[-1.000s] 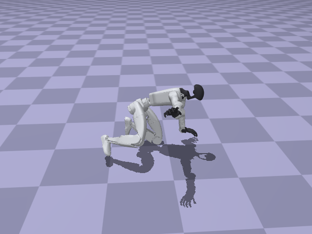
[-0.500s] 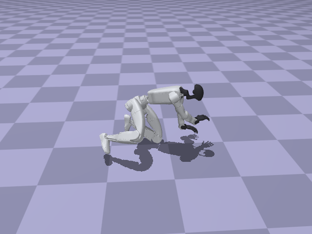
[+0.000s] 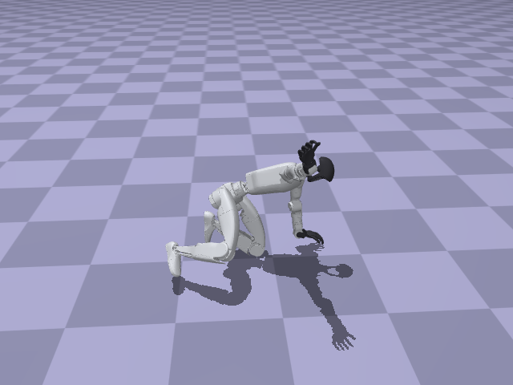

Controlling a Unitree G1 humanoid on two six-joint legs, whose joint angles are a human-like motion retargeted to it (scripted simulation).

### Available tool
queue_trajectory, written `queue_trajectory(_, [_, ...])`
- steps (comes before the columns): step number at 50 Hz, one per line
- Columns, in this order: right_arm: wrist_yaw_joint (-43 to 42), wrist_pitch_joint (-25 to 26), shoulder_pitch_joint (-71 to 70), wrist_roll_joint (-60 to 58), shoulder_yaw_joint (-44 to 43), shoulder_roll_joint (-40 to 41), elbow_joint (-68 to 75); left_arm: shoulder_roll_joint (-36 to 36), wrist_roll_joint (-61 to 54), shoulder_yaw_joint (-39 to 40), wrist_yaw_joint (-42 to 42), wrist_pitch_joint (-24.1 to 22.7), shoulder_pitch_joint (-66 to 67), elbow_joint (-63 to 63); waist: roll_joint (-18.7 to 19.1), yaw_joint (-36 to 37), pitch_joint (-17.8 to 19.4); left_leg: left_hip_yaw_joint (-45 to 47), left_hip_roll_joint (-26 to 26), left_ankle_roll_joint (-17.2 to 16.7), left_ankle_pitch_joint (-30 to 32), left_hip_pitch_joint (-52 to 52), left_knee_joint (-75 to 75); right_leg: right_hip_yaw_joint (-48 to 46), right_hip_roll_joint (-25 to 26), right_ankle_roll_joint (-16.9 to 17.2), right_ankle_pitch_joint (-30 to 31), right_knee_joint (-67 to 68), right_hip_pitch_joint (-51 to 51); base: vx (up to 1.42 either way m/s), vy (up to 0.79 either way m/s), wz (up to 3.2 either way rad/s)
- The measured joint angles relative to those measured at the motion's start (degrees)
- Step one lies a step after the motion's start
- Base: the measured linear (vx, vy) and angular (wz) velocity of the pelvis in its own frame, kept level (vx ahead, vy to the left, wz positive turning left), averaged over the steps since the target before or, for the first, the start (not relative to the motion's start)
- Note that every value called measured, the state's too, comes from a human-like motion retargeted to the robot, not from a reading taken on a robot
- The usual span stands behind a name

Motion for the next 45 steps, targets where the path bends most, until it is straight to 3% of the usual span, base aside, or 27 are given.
queue_trajectory(2, [0.2,-0.9,0.3,3.5,1.1,-2.6,0.9,2.1,0.0,0.2,0.4,0.3,-1.7,0.1,-0.1,-1.1,4.0,-0.2,0.9,0.3,-0.1,1.0,0.2,0.0,0.5,-0.4,0.2,0.3,0.9,0.0,-0.04,0.35])
queue_trajectory(3, [0.4,-0.8,0.7,3.8,1.4,-3.9,1.5,1.7,0.0,0.5,0.3,0.4,-1.7,0.1,0.5,-1.0,4.2,-0.3,1.1,0.4,-0.3,1.3,0.2,-0.1,0.6,-0.3,0.1,0.3,1.4,0.04,-0.01,0.18])
queue_trajectory(5, [1.1,0.6,1.9,3.2,1.7,-6.3,2.8,-1.6,-0.2,1.6,-0.1,0.6,0.3,0.0,2.6,0.3,1.3,-0.5,1.2,0.5,-0.7,1.0,0.1,-0.6,0.5,-0.1,-0.3,0.0,1.5,0.06,0.02,-0.05])
queue_trajectory(8, [2.8,4.3,4.4,5.0,1.2,-4.3,6.4,-6.0,-0.5,2.8,-0.1,2.1,0.0,0.1,5.9,2.9,0.3,-1.3,2.2,1.3,-1.4,-0.8,1.3,-0.9,0.9,-0.8,-0.6,0.9,0.2,-0.01,-0.04,-0.2])
queue_trajectory(10, [3.0,6.1,7.1,6.6,-2.5,-0.8,8.7,-8.9,-0.3,3.1,0.1,2.5,-1.2,0.2,8.5,4.5,2.3,-1.0,2.3,1.5,-0.8,0.5,0.6,-1.3,0.7,-1.0,-0.4,0.0,2.0,-0.03,0.0,0.08])
queue_trajectory(12, [3.7,7.4,15.9,6.8,-11.2,7.0,9.7,-10.8,-0.7,4.1,0.0,3.6,-2.6,0.7,10.2,5.9,2.9,-1.7,2.8,2.0,-1.5,-0.7,2.2,-1.3,1.0,-2.0,-1.0,1.3,0.6,-0.1,-0.06,0.2])
queue_trajectory(13, [2.6,6.9,24.0,7.7,-21.0,13.4,9.0,-8.8,-0.6,3.3,0.4,3.7,-4.6,1.1,9.7,4.9,7.1,-1.4,3.0,1.8,-1.3,1.4,1.9,-1.3,1.0,-2.3,-0.8,1.0,2.5,-0.14,-0.03,0.74])
queue_trajectory(15, [1.3,5.2,39.0,7.0,-36.5,25.8,2.9,-6.8,-1.1,1.4,0.4,3.8,-5.7,1.0,8.0,5.0,9.1,-1.1,3.1,1.6,-1.3,2.6,2.1,-1.0,1.0,-2.9,-0.9,1.3,3.3,-0.1,-0.03,0.36])
queue_trajectory(17, [2.0,2.6,46.7,3.0,-39.1,36.5,-6.0,-8.5,-2.2,0.7,-0.2,3.1,-4.2,0.1,8.1,7.4,4.6,-1.3,3.1,1.8,-1.7,0.1,3.3,-0.7,1.2,-3.3,-1.4,2.3,0.5,-0.06,-0.06,-0.43])
queue_trajectory(19, [1.5,-0.3,47.6,-3.0,-35.7,46.9,-15.5,-8.3,-2.8,-1.8,0.0,1.5,-5.9,-0.6,8.0,9.2,6.9,-0.7,3.2,1.1,-1.5,1.8,2.9,-0.4,1.4,-3.4,-1.1,1.8,1.4,-0.09,-0.02,0.15])
queue_trajectory(22, [1.0,-0.1,44.6,-22.0,-23.0,58.3,-28.3,-9.7,-4.2,-3.4,0.0,-0.3,-8.4,-1.3,9.3,12.3,8.4,-0.6,2.9,0.9,-1.8,1.1,4.1,0.4,1.5,-3.8,-1.8,2.8,0.1,-0.1,-0.09,-0.1])
queue_trajectory(23, [1.6,1.8,43.3,-31.9,-17.4,60.7,-31.8,-10.7,-4.5,-3.2,-0.1,-0.4,-8.8,-1.7,9.9,13.4,7.5,-0.9,2.7,1.3,-2.0,-0.8,5.1,0.7,1.5,-4.2,-2.5,3.6,-1.6,-0.09,-0.11,-0.19])
queue_trajectory(27, [2.9,10.4,36.6,-71.8,-0.7,66.9,-39.7,-14.1,-2.6,-2.9,0.0,-1.4,-11.7,-2.9,13.6,16.7,10.5,-0.3,1.7,0.8,-1.6,-0.1,4.8,1.3,1.0,-4.1,-4.3,2.9,-0.1,-0.05,-0.03,0.3])
queue_trajectory(28, [2.9,11.9,35.4,-78.6,1.6,68.4,-40.3,-14.6,-2.3,-2.8,0.0,-1.5,-12.2,-3.1,14.2,17.3,10.8,-0.3,1.7,0.8,-1.6,-0.2,4.9,1.4,1.0,-4.2,-4.7,2.9,0.0,-0.04,-0.06,0.17])
queue_trajectory(30, [2.3,13.3,30.9,-82.7,4.9,73.2,-39.1,-12.2,-2.1,-5.0,0.6,-1.6,-15.8,-3.1,13.7,17.3,15.1,-0.5,2.8,0.5,-1.9,0.6,5.0,1.4,1.8,-4.8,-4.7,3.0,0.4,-0.04,-0.06,0.13])
queue_trajectory(32, [0.7,13.7,33.2,-84.5,5.2,72.5,-39.6,-14.6,-2.4,-3.1,0.6,-2.0,-13.6,-3.1,14.6,18.1,11.9,-0.4,2.7,1.1,-2.2,0.0,5.0,1.1,1.3,-4.3,-5.0,2.9,0.2,0.03,0.0,-0.04])
queue_trajectory(35, [-2.3,13.1,31.0,-84.9,8.2,68.0,-41.1,-13.8,-2.0,-2.7,1.3,-2.4,-11.9,-3.2,13.8,17.4,10.7,-0.6,3.5,1.3,-2.4,-0.2,4.8,0.6,1.4,-4.1,-4.5,2.8,0.1,0.0,0.0,0.0])
queue_trajectory(40, [-2.8,9.0,26.0,-80.1,10.8,48.5,-40.0,-12.7,0.8,0.9,2.9,-1.6,-8.8,-2.2,11.6,14.3,8.3,-0.4,4.0,2.3,-2.2,-0.4,4.4,0.0,1.0,-2.6,-3.8,2.1,0.3,0.02,0.02,-0.07])
queue_trajectory(42, [-3.2,8.4,26.9,-67.9,5.4,42.0,-32.3,-9.4,1.2,0.9,2.6,-1.9,-7.4,-2.9,9.4,12.4,8.0,-0.5,4.6,2.1,-2.5,0.0,4.2,-0.2,1.5,-2.2,-3.4,1.8,0.5,0.06,0.05,-0.17])
queue_trajectory(45, [-1.2,1.5,28.7,-28.9,-10.7,32.5,-18.4,-6.5,-0.8,-0.7,1.5,-1.9,-6.4,-2.6,7.3,9.9,7.3,-0.4,4.8,2.2,-2.6,0.5,3.6,-0.5,1.7,-1.8,-2.8,1.3,0.9,0.07,0.05,-0.2])
